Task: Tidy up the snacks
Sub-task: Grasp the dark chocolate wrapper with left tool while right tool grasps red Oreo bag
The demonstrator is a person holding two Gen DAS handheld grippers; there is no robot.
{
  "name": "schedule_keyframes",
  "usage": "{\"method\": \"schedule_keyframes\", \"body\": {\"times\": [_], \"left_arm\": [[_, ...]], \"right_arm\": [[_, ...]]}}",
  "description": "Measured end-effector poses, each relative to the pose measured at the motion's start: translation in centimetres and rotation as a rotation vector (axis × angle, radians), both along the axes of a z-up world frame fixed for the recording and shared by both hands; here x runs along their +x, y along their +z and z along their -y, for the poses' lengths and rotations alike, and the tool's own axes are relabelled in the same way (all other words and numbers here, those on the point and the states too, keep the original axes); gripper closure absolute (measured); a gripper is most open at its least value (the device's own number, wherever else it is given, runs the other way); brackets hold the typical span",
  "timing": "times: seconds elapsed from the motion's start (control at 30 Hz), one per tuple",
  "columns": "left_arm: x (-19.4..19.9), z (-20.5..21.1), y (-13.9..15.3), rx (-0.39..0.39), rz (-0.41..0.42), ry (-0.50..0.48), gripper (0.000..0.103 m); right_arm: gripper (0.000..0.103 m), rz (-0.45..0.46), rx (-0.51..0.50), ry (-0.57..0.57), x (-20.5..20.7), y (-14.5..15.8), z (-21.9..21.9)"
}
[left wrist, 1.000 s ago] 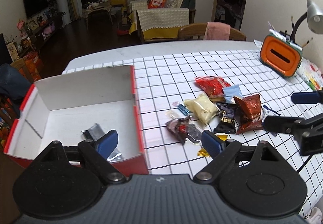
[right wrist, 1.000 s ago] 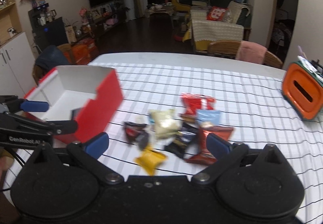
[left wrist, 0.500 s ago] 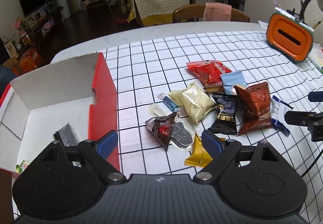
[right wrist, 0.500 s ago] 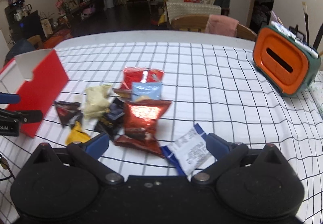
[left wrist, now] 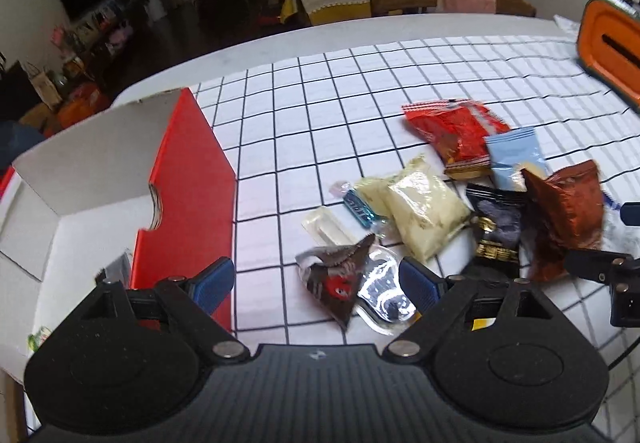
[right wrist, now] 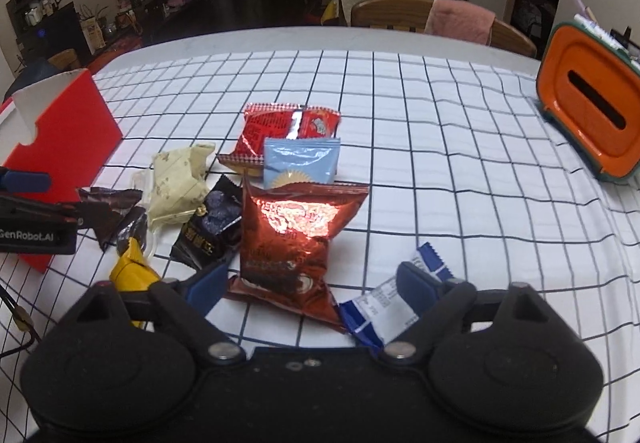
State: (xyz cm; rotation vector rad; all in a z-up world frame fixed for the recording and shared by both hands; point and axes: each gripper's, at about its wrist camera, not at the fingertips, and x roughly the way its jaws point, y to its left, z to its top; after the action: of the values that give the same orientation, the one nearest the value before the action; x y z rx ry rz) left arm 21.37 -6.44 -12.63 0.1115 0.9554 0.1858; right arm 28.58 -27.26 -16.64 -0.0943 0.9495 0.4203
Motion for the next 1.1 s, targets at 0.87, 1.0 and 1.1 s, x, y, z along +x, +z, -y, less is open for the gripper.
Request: {"method": "schedule_keyframes", "body": {"times": [0.87, 1.0, 1.1], "left_arm": [[2.7, -2.4, -2.4, -0.191, -0.083, 0.094, 0.062], [2.5, -2.7, -2.3, -0.192, -0.082, 0.099, 0.064], [2.2, -2.9, -2.1, -0.195, -0.079, 0.102, 0.066]], "right_arm": [[0.055, -0.044, 0.026, -0.021, 1.6, -1.2, -1.6], [0.059, -0.042, 0.030, -0.026, 1.4, -1.0, -1.5], [0.062, -0.037, 0.030, -0.029, 1.0, -0.8, -1.6]]}}
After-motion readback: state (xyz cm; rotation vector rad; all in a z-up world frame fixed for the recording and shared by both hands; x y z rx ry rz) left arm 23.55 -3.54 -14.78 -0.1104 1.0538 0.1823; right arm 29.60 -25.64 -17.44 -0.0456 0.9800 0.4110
